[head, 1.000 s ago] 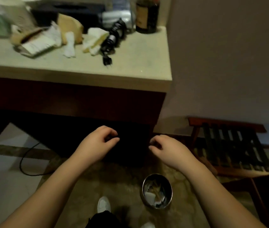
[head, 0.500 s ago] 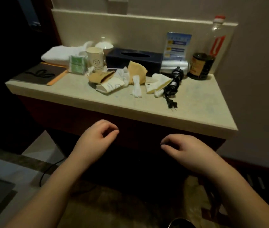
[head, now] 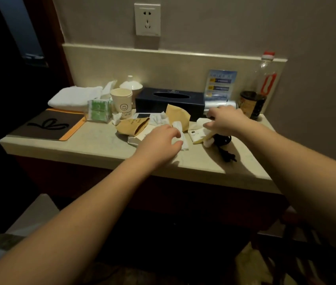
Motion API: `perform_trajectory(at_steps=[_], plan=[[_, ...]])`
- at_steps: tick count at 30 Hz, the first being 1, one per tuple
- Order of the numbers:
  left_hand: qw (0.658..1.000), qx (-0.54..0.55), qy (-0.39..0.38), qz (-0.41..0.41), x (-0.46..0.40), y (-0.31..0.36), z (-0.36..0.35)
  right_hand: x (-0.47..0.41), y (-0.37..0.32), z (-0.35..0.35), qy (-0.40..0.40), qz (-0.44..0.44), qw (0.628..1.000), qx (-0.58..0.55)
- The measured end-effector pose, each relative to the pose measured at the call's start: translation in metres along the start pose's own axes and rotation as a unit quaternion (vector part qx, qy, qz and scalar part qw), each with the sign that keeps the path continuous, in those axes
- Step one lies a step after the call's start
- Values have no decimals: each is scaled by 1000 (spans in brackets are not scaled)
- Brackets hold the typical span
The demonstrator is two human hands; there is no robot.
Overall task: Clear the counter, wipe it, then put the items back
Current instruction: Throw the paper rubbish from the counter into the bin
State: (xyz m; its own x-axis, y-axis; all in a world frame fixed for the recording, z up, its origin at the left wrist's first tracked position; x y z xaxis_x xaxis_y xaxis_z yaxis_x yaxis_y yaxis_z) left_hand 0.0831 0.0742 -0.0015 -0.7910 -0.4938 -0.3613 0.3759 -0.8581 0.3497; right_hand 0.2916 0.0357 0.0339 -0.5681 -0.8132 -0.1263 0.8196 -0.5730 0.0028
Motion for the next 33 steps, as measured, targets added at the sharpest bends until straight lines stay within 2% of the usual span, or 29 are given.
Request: perform_trajectory(at_steps=[3, 6, 9, 15, 19, 22, 27, 33], plan=[[996, -49, -49, 47, -33, -1, -21, -20, -9, -3, -40, -33, 996, 70], [989, -88, -84, 78, -50, -3, -36, -24, -19, -4, -117, -43, 988, 93], [985, -114, -101, 83, -54, -6, -45, -24, -28, -4, -152, -41, 981, 115], [990, -94, -67, 86, -51, -2, -42, -32, -23, 8, -157, -104, 982, 2], [996, -3, -1, 92, -40, 0, -22, -29, 0, 46, -116, -127, 972, -162], [990, 90, 71, 78, -22, 0, 0, -13, 18, 67, -147, -94, 953, -248], [978, 124, 142, 87, 13, -14, 29, 14, 11, 40, -274, -69, 940, -188], [969, 123, 181, 119, 29, -32, 42, 12, -21, 5, -284, -69, 955, -59]])
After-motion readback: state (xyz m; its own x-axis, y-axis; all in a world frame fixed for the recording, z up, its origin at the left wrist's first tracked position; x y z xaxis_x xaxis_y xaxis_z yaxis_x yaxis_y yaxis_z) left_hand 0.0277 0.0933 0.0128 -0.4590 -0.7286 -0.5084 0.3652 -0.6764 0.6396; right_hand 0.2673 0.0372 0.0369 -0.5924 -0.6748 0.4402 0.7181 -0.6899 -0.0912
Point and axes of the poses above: each hand's wrist, its own x-axis away from the middle knuckle, its own z-axis out of the back of the hand, y = z × x, the point moved 2 cm from there along -x, towards the middle knuckle, and after that the axes turned 11 degrees about -z, right-handed, at the moved point
